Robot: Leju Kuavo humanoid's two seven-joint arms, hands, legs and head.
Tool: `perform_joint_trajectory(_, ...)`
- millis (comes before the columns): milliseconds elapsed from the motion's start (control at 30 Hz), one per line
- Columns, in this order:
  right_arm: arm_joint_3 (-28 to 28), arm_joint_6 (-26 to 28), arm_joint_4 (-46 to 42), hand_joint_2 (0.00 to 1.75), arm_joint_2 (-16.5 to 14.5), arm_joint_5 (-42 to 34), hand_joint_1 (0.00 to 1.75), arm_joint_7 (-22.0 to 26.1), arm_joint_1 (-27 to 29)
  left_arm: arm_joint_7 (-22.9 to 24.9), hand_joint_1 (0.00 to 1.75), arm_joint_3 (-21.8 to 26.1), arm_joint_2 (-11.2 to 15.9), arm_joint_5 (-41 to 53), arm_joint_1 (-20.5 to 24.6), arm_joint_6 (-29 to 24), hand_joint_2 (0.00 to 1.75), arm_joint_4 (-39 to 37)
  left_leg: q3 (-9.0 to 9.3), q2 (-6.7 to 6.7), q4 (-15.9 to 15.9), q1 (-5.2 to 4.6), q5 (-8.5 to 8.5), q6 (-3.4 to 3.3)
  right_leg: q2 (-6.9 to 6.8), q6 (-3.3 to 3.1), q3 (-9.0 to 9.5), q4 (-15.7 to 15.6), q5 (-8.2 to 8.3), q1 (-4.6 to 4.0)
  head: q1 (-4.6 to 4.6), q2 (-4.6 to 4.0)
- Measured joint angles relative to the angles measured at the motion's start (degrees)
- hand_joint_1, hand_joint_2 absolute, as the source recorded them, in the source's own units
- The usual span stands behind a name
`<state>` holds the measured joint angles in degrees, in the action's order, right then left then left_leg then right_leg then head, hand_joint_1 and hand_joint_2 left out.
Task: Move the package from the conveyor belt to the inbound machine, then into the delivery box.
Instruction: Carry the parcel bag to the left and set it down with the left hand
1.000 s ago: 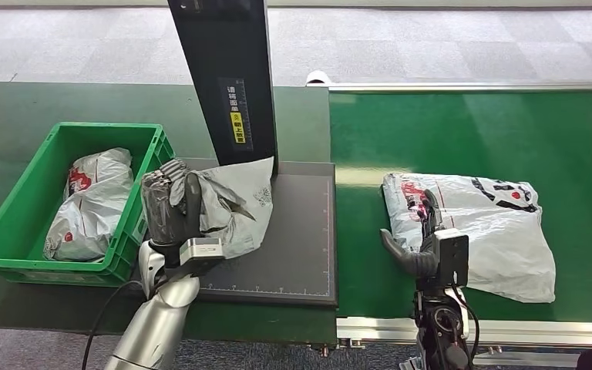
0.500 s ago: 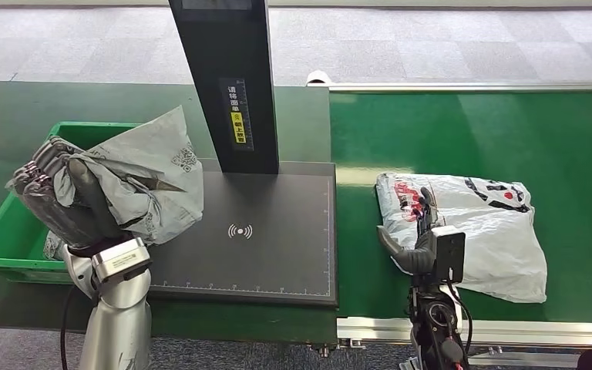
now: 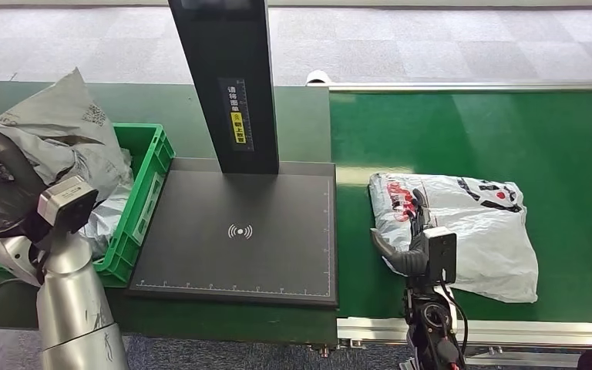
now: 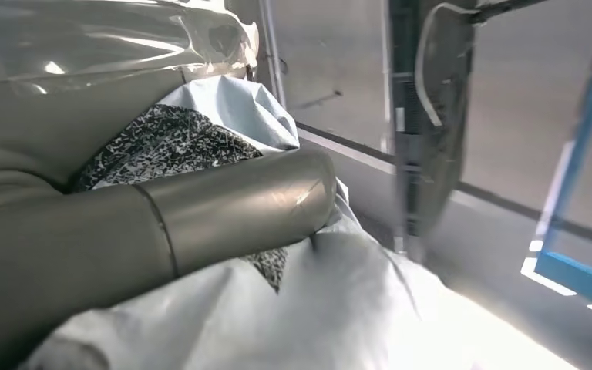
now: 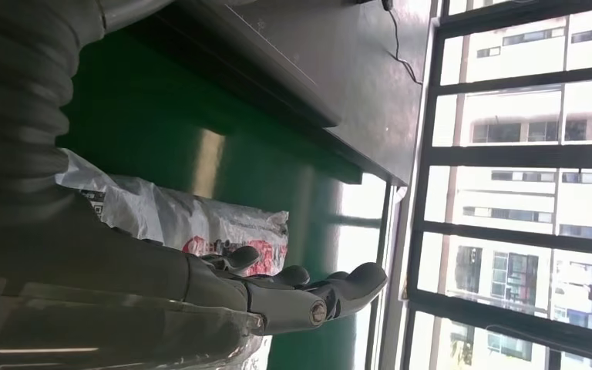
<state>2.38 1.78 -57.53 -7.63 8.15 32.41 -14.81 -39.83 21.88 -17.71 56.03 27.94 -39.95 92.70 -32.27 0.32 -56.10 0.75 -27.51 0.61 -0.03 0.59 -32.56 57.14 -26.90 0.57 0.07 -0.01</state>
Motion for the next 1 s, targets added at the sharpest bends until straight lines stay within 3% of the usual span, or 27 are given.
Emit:
perform_joint_trajectory(167,0.02,-0.05,0.07,1.75,-0.01,0.24,0.00,0.05,-0.05,0.16,1.75,4.53,1.37,3.53,0.94,0.02,0.00,-3.74,-0.03,0.00,-0.01,-0.01,0.00,0.00,-0.02,0.00,-0.04,-0.01,0.00,0.01,0.01,0.00)
perform_joint_trajectory(333,-0.09,0.26,0.31,1.75,0.02,-0.19,0.00,0.19,-0.27,0.56,1.75,12.98,1.69,13.35,5.64,0.02,0.00,-12.43,0.01,0.02,-0.01,-0.01,0.01,0.00,0.00,0.00,-0.03,-0.01,0.01,0.01,0.00,-0.01)
perform_joint_trajectory(500,-0.11,0.49,0.19,1.75,0.26,-0.52,0.00,-0.69,-0.25,7.12,1.75,21.09,2.64,27.86,9.76,0.02,0.00,-23.96,0.03,0.03,-0.01,0.00,0.04,0.01,0.01,0.00,-0.03,0.02,0.02,0.00,0.00,0.00)
perform_joint_trajectory(733,-0.19,0.43,-0.01,1.75,0.46,-0.52,0.00,-1.10,-0.24,13.95,1.75,22.81,3.97,28.69,11.44,-0.05,0.00,-30.87,-0.04,0.07,-0.01,-0.02,0.02,0.01,0.04,0.00,-0.06,0.01,0.01,0.02,0.00,-0.01)
perform_joint_trajectory(800,-0.23,0.40,-0.02,1.75,0.49,-0.53,0.00,-1.21,-0.22,11.47,1.75,22.83,4.17,25.81,11.18,-0.09,0.00,-30.53,-0.04,0.05,-0.01,-0.01,0.02,0.01,0.04,0.00,-0.08,0.01,0.01,0.01,0.00,-0.01)
perform_joint_trajectory(900,-0.39,0.38,-0.02,1.75,0.50,-0.55,0.00,-1.33,-0.22,2.95,1.75,24.31,3.84,20.63,11.08,-0.10,0.00,-28.42,-0.05,0.03,-0.01,0.00,0.02,0.01,0.03,0.00,-0.08,0.01,0.01,0.00,-0.01,0.00)
perform_joint_trajectory(1000,-0.48,0.38,-0.02,1.75,0.50,-0.56,0.00,-1.40,-0.21,0.28,1.75,25.25,3.46,18.43,11.08,-0.11,0.00,-26.65,-0.05,0.03,-0.01,0.00,0.02,0.02,0.03,0.00,-0.09,0.01,0.01,0.00,0.00,-0.01)
